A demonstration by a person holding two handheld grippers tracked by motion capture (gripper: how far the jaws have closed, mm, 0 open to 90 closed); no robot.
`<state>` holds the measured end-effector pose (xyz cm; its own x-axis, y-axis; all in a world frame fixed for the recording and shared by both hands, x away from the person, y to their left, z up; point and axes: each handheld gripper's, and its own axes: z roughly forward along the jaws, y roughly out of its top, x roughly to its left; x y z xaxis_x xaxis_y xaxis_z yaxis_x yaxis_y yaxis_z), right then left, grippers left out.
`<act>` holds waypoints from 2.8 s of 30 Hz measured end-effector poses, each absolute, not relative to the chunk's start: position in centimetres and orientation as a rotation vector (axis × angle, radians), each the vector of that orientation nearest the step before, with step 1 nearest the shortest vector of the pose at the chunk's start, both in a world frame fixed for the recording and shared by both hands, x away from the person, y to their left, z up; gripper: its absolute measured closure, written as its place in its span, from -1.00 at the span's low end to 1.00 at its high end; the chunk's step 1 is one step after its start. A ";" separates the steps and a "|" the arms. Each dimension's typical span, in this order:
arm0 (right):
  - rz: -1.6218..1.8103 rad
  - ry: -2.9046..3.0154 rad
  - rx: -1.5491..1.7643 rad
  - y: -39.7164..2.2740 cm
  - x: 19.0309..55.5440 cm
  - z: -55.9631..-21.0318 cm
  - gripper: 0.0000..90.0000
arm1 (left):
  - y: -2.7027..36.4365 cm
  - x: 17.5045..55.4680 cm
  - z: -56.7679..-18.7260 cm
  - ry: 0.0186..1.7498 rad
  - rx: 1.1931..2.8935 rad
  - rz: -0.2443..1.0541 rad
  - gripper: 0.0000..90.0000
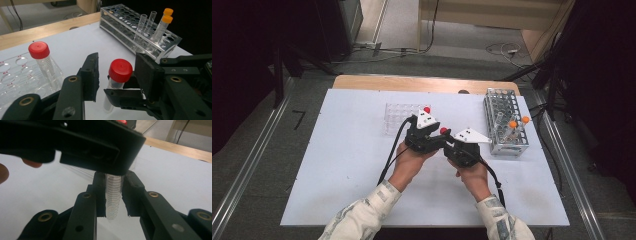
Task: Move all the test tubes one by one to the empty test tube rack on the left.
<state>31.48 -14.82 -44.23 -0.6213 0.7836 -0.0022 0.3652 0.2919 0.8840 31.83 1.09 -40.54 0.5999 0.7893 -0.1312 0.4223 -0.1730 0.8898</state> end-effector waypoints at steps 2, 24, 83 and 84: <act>1.279 2.125 1.026 -14.7 31.5 -44.1 0.57 | 1.1 31.8 -40.6 0.986 1.806 0.453 0.31; 1.278 2.123 1.029 -14.3 31.5 -44.2 0.57 | 1.4 31.9 -40.8 0.996 1.806 0.454 0.56; 1.234 2.120 1.176 -18.9 31.5 -44.8 -0.61 | 6.2 37.1 -36.0 1.168 1.675 0.680 0.56; 1.236 2.118 1.177 -19.0 31.5 -44.7 -0.61 | 6.2 37.3 -36.1 1.172 1.678 0.686 0.56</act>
<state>31.54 -18.98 -44.75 -0.5540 0.8306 0.0573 0.4585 0.2469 0.8537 37.28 6.18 -36.09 0.3849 0.9205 -0.0680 0.3914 -0.0960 0.9152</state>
